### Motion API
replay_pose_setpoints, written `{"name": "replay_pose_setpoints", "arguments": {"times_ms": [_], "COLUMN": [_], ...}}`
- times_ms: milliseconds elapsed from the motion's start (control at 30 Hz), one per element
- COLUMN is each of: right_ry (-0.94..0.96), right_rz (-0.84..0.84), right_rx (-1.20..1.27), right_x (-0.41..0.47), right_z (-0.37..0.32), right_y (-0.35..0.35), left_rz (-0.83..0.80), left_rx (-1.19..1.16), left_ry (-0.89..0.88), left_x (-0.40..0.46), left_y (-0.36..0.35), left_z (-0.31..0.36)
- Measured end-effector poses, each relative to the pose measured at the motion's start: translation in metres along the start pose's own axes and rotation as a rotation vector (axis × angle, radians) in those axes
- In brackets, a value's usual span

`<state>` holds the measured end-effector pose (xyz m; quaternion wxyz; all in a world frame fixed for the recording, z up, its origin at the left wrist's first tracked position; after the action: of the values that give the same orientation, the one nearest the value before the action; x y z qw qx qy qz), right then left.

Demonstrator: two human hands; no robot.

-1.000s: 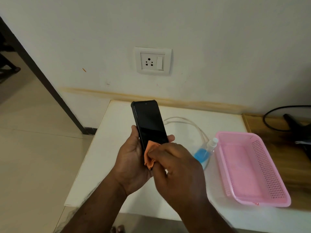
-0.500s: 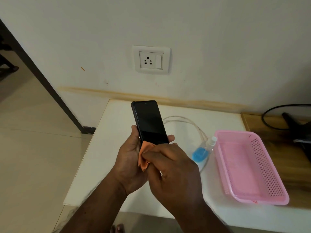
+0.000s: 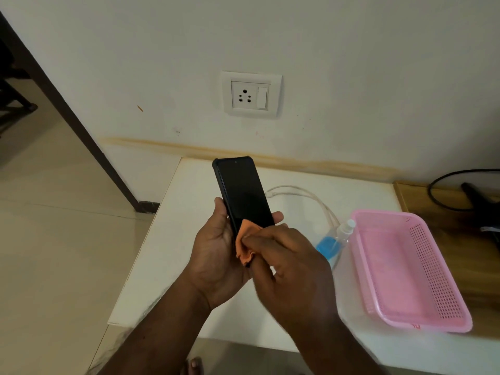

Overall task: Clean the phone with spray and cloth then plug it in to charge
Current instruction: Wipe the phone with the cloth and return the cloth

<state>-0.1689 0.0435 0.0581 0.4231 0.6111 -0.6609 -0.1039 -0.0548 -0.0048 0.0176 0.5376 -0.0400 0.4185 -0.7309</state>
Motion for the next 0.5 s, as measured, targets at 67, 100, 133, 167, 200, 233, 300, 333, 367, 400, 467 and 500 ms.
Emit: {"name": "replay_pose_setpoints", "arguments": {"times_ms": [67,100,133,167,200,233,300,333,367,400,467,500], "right_ry": [-0.065,-0.089,-0.099,-0.095,-0.083,-0.068,-0.040,-0.030,-0.021,-0.016,-0.027,-0.040], "right_rz": [0.017,0.018,0.015,0.010,0.004,-0.004,-0.027,-0.041,-0.055,-0.065,-0.065,-0.054], "right_rx": [-0.005,-0.006,-0.008,-0.012,-0.013,-0.006,0.027,0.042,0.050,0.054,0.054,0.050], "right_x": [0.004,0.004,0.004,0.003,0.002,0.000,-0.003,-0.004,-0.004,-0.004,-0.002,-0.001], "right_z": [0.009,0.012,0.014,0.013,0.011,0.007,-0.002,-0.006,-0.008,-0.007,-0.002,0.001], "right_y": [0.007,0.009,0.010,0.009,0.007,0.003,-0.003,-0.005,-0.006,-0.006,-0.002,0.001], "left_rz": [0.001,0.005,0.011,0.019,0.028,0.036,0.055,0.060,0.060,0.057,0.038,0.024], "left_rx": [0.025,0.030,0.027,0.017,0.003,-0.012,-0.033,-0.037,-0.037,-0.037,-0.050,-0.060], "left_ry": [-0.005,-0.015,-0.023,-0.027,-0.031,-0.037,-0.060,-0.072,-0.081,-0.087,-0.083,-0.077], "left_x": [0.001,0.001,0.001,0.001,0.000,0.001,0.001,0.002,0.003,0.003,0.003,0.003], "left_y": [0.002,0.002,0.003,0.004,0.004,0.004,0.006,0.006,0.007,0.007,0.008,0.008], "left_z": [0.001,0.002,0.003,0.004,0.005,0.005,0.005,0.005,0.004,0.005,0.005,0.005]}}
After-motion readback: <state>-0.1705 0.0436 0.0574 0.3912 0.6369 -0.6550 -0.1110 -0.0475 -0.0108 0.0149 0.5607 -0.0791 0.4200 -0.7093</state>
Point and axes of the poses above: each hand's wrist, its own x-axis towards the middle knuckle, its own y-axis out of the back of the hand, z = x × y, the point moved 2 cm from there along x, towards the middle knuckle, and after that the axes turned 11 degrees about x, right-handed, at the moved point
